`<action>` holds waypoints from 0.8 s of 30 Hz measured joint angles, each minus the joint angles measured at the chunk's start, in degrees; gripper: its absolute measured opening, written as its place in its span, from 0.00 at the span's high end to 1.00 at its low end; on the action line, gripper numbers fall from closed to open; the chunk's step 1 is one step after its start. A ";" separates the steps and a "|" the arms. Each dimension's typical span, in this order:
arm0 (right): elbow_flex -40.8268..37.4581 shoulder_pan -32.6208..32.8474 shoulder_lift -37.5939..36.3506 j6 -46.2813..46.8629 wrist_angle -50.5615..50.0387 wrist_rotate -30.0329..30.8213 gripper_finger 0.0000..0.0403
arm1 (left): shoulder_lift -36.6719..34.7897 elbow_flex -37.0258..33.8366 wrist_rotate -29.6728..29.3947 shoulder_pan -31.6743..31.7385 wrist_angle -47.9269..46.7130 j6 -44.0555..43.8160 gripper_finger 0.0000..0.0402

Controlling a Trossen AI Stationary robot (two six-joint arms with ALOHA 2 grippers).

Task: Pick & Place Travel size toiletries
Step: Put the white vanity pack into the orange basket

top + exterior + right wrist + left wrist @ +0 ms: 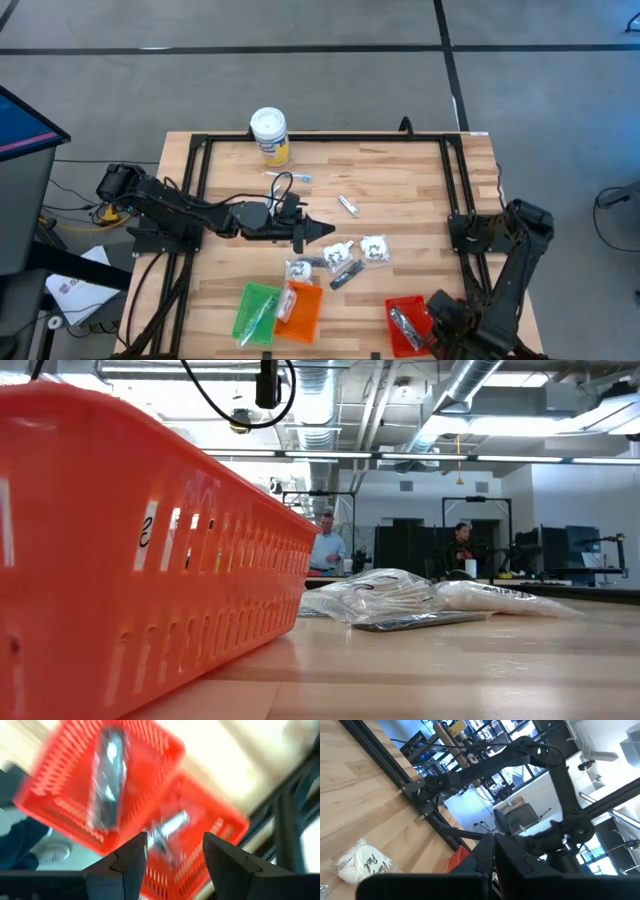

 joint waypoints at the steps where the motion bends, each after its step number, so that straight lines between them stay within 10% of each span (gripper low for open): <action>1: 1.12 -0.73 0.00 -1.81 -0.87 1.60 0.56 | 0.00 0.00 0.22 0.09 0.00 0.00 0.98; 24: -4.25 -13.72 -5.52 -35.02 13.22 15.27 0.82 | 0.00 0.00 12.84 5.00 -2.78 4.13 0.98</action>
